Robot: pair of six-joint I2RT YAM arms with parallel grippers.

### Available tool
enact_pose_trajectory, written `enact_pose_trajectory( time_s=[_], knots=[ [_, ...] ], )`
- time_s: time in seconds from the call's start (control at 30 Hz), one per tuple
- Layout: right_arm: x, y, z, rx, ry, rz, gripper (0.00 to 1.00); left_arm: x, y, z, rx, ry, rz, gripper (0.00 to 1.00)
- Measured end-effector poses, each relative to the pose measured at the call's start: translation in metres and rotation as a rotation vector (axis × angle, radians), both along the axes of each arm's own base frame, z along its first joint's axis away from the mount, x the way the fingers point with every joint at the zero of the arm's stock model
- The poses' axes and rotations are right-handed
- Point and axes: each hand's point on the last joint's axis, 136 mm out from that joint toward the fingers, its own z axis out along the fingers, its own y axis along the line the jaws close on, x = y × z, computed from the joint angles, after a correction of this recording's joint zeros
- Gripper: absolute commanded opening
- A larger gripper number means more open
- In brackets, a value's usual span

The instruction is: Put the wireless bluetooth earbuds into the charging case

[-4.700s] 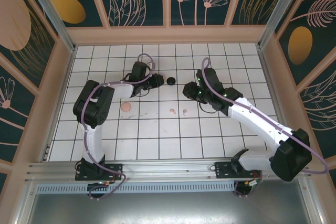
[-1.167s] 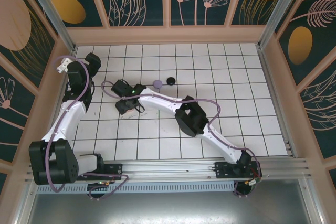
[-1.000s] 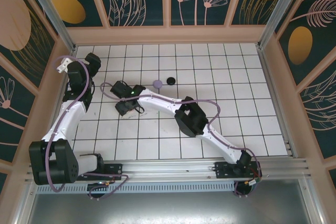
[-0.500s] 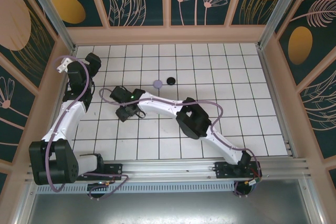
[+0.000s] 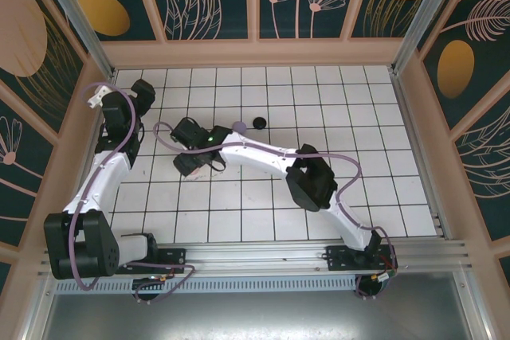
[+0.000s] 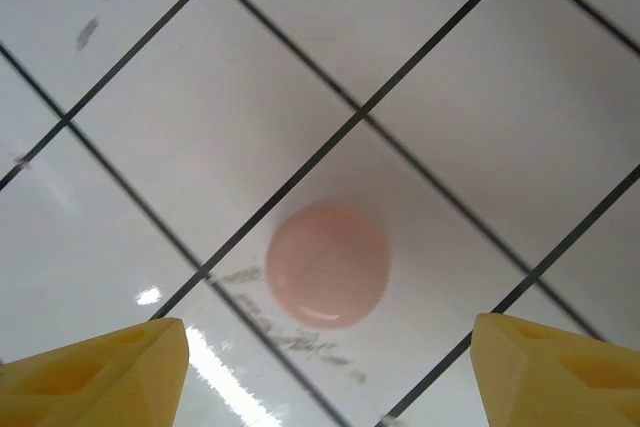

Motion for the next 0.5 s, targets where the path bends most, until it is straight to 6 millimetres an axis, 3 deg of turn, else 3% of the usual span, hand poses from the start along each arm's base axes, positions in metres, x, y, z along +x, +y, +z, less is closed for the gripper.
enact_pose_trajectory(
  time_s=[0.13, 0.33, 0.5],
  knots=[
    [0.009, 0.002, -0.015, -0.029, -0.027, 0.035, 0.76, 0.003, 0.001, 0.009, 0.028, -0.006, -0.007, 0.99],
    [0.002, 0.002, -0.05, -0.093, -0.011, 0.11, 0.76, 0.009, 0.001, 0.023, 0.058, -0.022, -0.016, 0.99],
    [0.001, 0.003, -0.059, -0.113, -0.018, 0.157, 0.75, 0.012, 0.001, 0.019, 0.061, -0.01, -0.019, 0.99]
  ],
)
